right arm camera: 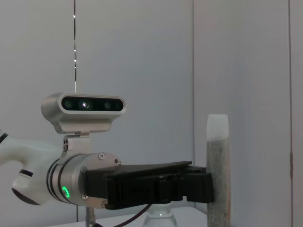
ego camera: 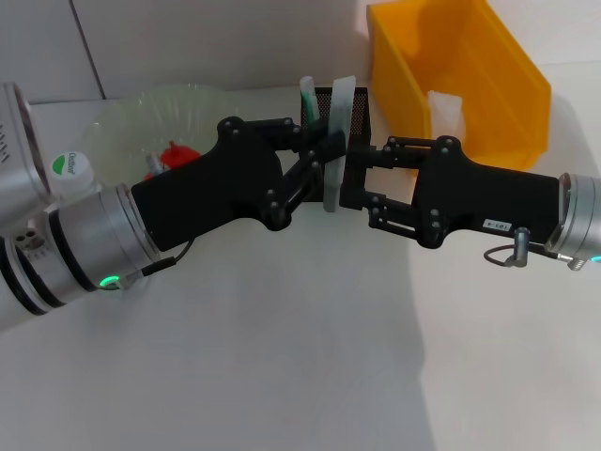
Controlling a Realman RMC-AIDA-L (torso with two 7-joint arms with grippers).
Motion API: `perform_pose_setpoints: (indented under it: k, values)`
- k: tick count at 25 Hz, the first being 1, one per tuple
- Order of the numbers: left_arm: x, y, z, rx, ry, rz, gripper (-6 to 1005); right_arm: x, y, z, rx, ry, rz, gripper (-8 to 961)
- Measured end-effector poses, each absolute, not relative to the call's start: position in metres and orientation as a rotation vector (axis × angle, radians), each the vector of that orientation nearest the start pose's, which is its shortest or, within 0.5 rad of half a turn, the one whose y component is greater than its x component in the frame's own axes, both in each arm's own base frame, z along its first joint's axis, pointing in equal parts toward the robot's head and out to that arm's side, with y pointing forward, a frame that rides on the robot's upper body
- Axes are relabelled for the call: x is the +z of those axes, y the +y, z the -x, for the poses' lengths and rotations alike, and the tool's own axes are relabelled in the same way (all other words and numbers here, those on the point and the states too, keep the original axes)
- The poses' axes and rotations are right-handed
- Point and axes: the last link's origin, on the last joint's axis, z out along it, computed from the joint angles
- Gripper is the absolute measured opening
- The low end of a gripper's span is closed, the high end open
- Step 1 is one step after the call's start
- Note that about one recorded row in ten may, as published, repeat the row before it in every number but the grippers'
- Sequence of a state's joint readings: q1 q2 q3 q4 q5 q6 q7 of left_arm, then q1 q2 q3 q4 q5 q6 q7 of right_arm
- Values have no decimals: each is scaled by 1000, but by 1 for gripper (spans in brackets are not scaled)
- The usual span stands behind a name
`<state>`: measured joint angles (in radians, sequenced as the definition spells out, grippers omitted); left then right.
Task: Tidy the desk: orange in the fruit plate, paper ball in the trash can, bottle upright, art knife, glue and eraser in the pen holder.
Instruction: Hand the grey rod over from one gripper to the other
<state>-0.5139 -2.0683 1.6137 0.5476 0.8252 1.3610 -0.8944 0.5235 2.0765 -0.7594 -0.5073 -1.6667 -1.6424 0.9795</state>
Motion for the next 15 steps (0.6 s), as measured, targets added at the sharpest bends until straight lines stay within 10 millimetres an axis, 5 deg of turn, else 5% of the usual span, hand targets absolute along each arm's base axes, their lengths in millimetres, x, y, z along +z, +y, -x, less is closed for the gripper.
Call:
perform_pose_setpoints:
  k: [15]
  values:
    - [-57, 325, 168, -1247, -142, 2553, 118, -9, 328, -228, 1030, 149, 2608, 478]
